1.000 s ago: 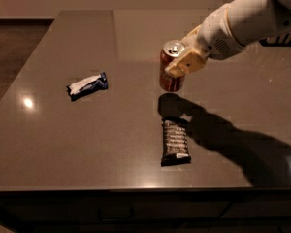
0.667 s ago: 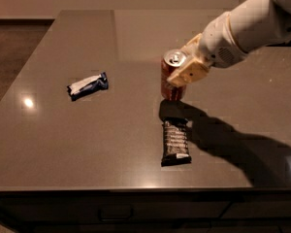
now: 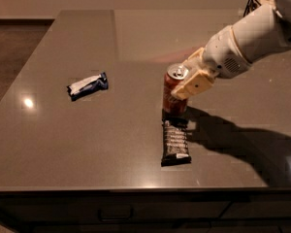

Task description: Move coke can near rxbar chocolate

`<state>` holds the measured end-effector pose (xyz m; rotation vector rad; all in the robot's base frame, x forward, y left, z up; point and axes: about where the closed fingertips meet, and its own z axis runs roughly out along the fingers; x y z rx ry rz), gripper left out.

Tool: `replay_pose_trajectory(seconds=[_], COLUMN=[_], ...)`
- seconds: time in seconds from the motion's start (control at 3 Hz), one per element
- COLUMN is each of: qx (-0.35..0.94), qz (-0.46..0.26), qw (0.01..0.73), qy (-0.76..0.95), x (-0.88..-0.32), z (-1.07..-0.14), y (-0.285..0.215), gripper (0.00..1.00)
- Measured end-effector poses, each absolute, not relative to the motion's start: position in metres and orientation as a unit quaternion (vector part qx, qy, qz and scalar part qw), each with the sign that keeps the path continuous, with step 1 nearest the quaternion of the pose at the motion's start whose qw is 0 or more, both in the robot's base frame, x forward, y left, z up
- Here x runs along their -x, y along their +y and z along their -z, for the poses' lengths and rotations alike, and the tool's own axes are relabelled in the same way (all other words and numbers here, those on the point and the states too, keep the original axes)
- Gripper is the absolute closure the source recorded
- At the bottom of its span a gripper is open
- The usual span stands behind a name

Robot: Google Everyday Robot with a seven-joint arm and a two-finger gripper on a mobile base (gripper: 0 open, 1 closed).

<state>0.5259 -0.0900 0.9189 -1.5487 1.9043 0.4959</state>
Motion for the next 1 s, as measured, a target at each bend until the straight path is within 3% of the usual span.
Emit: replay_pose_trajectory(seconds=[0.67, 1.0], qx=[0.593, 0.594], qz=[-0.207, -0.207], qw=[0.303, 0.302], qy=[0.717, 0.716], x=[-0.5229, -0.5226], z=[-0.907, -0.9066], y=[-0.0894, -0.0879], gripper=[0.12, 0.0])
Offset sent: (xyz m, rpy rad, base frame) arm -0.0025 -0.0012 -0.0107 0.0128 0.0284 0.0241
